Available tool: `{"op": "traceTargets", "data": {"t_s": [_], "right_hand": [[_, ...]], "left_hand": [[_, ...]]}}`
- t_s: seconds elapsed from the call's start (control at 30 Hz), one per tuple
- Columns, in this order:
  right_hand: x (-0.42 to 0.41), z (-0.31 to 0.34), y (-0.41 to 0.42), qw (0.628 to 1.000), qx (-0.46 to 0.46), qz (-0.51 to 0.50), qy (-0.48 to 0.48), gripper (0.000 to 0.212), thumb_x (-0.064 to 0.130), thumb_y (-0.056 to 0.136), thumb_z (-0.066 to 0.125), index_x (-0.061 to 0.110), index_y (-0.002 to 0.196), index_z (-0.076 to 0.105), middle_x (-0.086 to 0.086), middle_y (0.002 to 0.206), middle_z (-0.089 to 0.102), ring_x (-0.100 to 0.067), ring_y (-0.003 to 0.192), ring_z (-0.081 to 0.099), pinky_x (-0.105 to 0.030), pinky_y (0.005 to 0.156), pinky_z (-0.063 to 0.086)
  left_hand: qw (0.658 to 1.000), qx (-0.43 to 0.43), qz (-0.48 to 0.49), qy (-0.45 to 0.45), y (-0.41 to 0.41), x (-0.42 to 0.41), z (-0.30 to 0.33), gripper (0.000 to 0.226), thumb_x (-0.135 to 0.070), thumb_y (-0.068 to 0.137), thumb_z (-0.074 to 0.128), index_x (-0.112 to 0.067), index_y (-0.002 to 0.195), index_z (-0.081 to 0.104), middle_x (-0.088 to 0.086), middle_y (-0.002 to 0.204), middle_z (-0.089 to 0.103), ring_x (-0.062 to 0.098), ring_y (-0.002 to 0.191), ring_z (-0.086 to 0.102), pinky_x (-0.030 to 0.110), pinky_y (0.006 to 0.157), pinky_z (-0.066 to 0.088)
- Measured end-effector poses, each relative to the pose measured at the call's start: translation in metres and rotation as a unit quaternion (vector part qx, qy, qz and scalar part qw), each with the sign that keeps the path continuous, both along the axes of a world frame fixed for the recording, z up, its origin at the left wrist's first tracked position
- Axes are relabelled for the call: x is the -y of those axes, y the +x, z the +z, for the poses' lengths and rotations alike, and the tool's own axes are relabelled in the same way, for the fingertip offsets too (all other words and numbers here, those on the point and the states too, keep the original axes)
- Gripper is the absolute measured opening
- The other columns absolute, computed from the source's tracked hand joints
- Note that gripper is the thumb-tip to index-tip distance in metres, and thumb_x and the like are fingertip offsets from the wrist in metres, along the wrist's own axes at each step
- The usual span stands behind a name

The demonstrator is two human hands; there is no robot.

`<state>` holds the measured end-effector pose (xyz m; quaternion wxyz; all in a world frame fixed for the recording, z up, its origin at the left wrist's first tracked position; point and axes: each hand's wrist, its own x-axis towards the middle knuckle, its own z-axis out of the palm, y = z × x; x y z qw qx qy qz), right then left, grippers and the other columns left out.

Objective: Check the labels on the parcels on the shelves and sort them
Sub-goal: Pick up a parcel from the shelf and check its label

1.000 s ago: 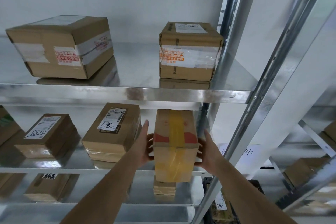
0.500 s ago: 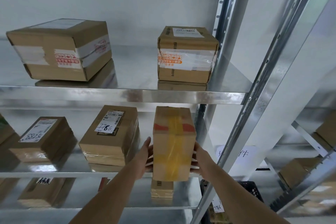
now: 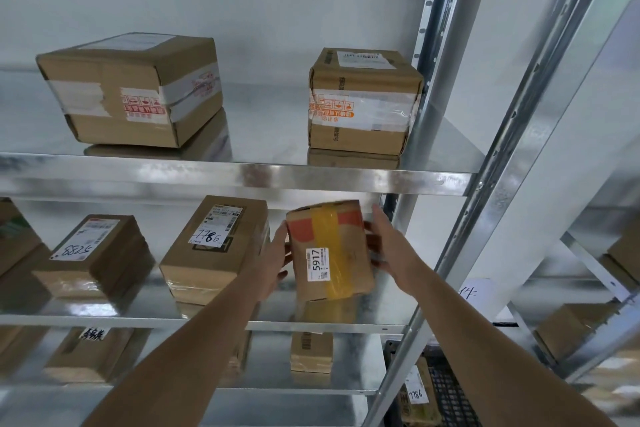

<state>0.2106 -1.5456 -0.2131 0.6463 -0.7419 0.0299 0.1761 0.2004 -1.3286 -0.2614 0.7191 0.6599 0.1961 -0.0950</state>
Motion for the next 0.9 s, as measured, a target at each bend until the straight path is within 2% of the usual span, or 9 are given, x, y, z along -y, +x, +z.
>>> {"op": "traceTargets", "data": {"t_s": [0.07, 0.13, 0.23, 0.3, 0.37, 0.5, 0.7, 0.8, 0.9], "right_hand": [[0.000, 0.014, 0.004, 0.999, 0.025, 0.017, -0.030, 0.059, 0.074, 0.083, 0.046, 0.026, 0.110, 0.067, -0.001, 0.109, 0.074, -0.025, 0.109, 0.066, -0.045, 0.101, 0.051], [0.000, 0.021, 0.007, 0.996, 0.038, 0.041, -0.069, 0.057, 0.072, 0.082, 0.053, 0.027, 0.114, 0.065, 0.003, 0.110, 0.071, -0.024, 0.111, 0.065, -0.047, 0.101, 0.053], [0.001, 0.019, 0.011, 0.994, 0.030, 0.051, -0.092, 0.066, 0.068, 0.081, 0.063, 0.025, 0.130, 0.058, 0.003, 0.119, 0.067, -0.024, 0.112, 0.065, -0.046, 0.098, 0.056], [0.001, 0.016, 0.012, 0.994, 0.017, 0.047, -0.094, 0.061, 0.063, 0.086, 0.065, 0.023, 0.131, 0.056, 0.002, 0.117, 0.067, -0.023, 0.106, 0.067, -0.043, 0.093, 0.058], [0.002, 0.009, 0.013, 0.995, -0.006, 0.035, -0.096, 0.055, 0.058, 0.090, 0.066, 0.022, 0.130, 0.056, 0.001, 0.113, 0.068, -0.023, 0.102, 0.067, -0.045, 0.094, 0.058], [0.003, -0.005, 0.016, 0.993, -0.055, 0.021, -0.106, 0.060, 0.058, 0.087, 0.071, 0.022, 0.132, 0.053, -0.002, 0.118, 0.067, -0.026, 0.106, 0.067, -0.047, 0.095, 0.058], [0.003, -0.006, 0.022, 0.988, -0.107, 0.029, -0.104, 0.065, 0.059, 0.081, 0.075, 0.020, 0.127, 0.052, -0.005, 0.117, 0.065, -0.027, 0.106, 0.066, -0.051, 0.098, 0.056], [0.002, -0.007, 0.027, 0.984, -0.133, 0.051, -0.103, 0.072, 0.063, 0.076, 0.078, 0.020, 0.128, 0.053, -0.009, 0.119, 0.067, -0.034, 0.109, 0.066, -0.058, 0.098, 0.054], [0.000, -0.010, 0.030, 0.982, -0.151, 0.064, -0.098, 0.080, 0.064, 0.070, 0.082, 0.019, 0.130, 0.055, -0.013, 0.120, 0.068, -0.039, 0.109, 0.067, -0.063, 0.095, 0.054]], "left_hand": [[0.999, 0.005, 0.024, -0.024, 0.003, -0.002, 0.003, 0.072, -0.077, 0.095, 0.033, -0.017, 0.118, 0.067, 0.007, 0.116, 0.073, 0.025, 0.117, 0.063, 0.049, 0.113, 0.042], [1.000, 0.008, 0.003, -0.017, 0.002, -0.002, 0.010, 0.075, -0.077, 0.094, 0.036, -0.012, 0.112, 0.070, 0.010, 0.100, 0.077, 0.028, 0.106, 0.069, 0.045, 0.106, 0.050], [0.997, -0.009, -0.058, 0.051, 0.001, 0.000, 0.025, 0.073, -0.081, 0.087, 0.045, -0.014, 0.106, 0.070, 0.010, 0.101, 0.078, 0.029, 0.102, 0.071, 0.045, 0.105, 0.050], [0.993, -0.019, -0.082, 0.083, 0.003, -0.001, 0.030, 0.063, -0.074, 0.090, 0.052, -0.014, 0.098, 0.070, 0.009, 0.099, 0.077, 0.030, 0.099, 0.072, 0.045, 0.105, 0.050], [0.989, -0.033, -0.094, 0.113, 0.007, -0.001, 0.031, 0.061, -0.072, 0.089, 0.056, -0.014, 0.102, 0.071, 0.009, 0.102, 0.078, 0.030, 0.102, 0.072, 0.046, 0.106, 0.050], [0.983, -0.065, -0.101, 0.136, 0.011, 0.006, 0.026, 0.061, -0.066, 0.087, 0.065, -0.012, 0.115, 0.068, 0.007, 0.106, 0.076, 0.024, 0.101, 0.071, 0.043, 0.102, 0.054], [0.985, -0.110, -0.101, 0.091, 0.013, 0.006, 0.028, 0.062, -0.058, 0.076, 0.081, -0.013, 0.115, 0.064, 0.009, 0.109, 0.074, 0.026, 0.102, 0.069, 0.041, 0.091, 0.057], [0.980, -0.129, -0.120, 0.091, 0.016, 0.005, 0.031, 0.071, -0.060, 0.071, 0.084, -0.014, 0.120, 0.061, 0.012, 0.116, 0.070, 0.031, 0.106, 0.066, 0.047, 0.090, 0.056], [0.977, -0.146, -0.134, 0.073, 0.018, 0.004, 0.028, 0.077, -0.060, 0.067, 0.087, -0.015, 0.123, 0.059, 0.017, 0.124, 0.067, 0.039, 0.113, 0.064, 0.060, 0.097, 0.053]]}}
